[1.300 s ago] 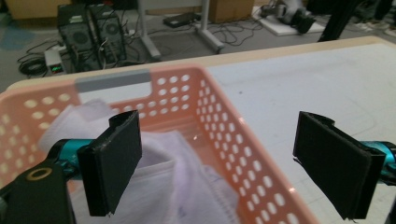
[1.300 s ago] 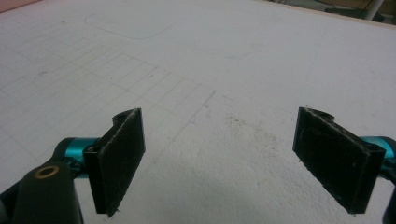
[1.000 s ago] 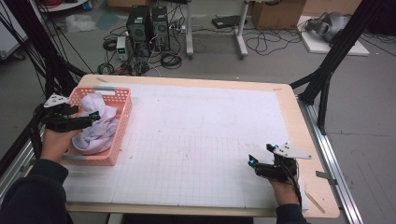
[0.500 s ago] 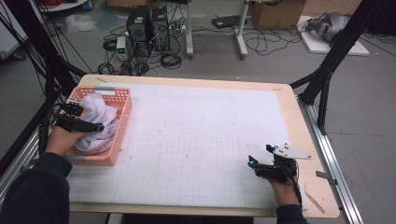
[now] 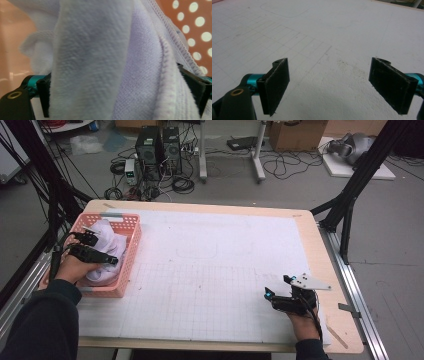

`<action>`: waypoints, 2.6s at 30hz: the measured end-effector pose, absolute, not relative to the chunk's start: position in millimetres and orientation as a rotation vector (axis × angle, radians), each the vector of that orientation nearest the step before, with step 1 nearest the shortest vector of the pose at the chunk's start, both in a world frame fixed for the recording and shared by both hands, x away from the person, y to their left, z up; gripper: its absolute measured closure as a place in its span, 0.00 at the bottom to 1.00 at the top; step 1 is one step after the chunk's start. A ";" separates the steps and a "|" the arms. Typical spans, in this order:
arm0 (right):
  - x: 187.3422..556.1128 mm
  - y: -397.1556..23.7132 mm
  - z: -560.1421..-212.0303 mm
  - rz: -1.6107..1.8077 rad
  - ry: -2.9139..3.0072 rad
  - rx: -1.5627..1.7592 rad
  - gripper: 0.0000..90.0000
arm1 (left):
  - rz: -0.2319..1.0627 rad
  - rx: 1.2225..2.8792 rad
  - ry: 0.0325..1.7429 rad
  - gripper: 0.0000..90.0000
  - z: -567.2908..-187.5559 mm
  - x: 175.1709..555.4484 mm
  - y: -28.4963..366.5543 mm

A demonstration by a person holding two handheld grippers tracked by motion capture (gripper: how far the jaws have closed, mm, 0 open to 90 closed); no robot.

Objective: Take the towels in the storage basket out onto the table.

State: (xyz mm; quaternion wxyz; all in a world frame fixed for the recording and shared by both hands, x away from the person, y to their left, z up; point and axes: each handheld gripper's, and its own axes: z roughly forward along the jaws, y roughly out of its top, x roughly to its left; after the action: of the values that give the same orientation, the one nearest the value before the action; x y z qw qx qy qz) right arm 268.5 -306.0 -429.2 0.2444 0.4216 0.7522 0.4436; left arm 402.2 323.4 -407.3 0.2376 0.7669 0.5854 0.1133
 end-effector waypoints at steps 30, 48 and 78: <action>264.5 -308.5 -425.3 1.216 2.027 1.156 0.17 | 0.381 1.802 1.508 0.65 -385.7 379.3 337.2; 264.7 -305.4 -425.3 1.223 2.033 1.154 0.17 | 0.542 1.538 1.333 0.65 -353.1 351.2 348.9; 264.4 -305.4 -425.1 1.223 2.029 1.147 0.17 | 0.556 1.355 0.928 0.65 -298.3 324.8 289.6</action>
State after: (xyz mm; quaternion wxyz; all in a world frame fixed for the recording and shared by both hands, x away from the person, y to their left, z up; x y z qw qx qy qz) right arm 264.4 -305.4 -425.1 0.2520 0.4216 0.7460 0.4496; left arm 324.8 289.6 -298.3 0.6471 0.5959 0.4079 0.2445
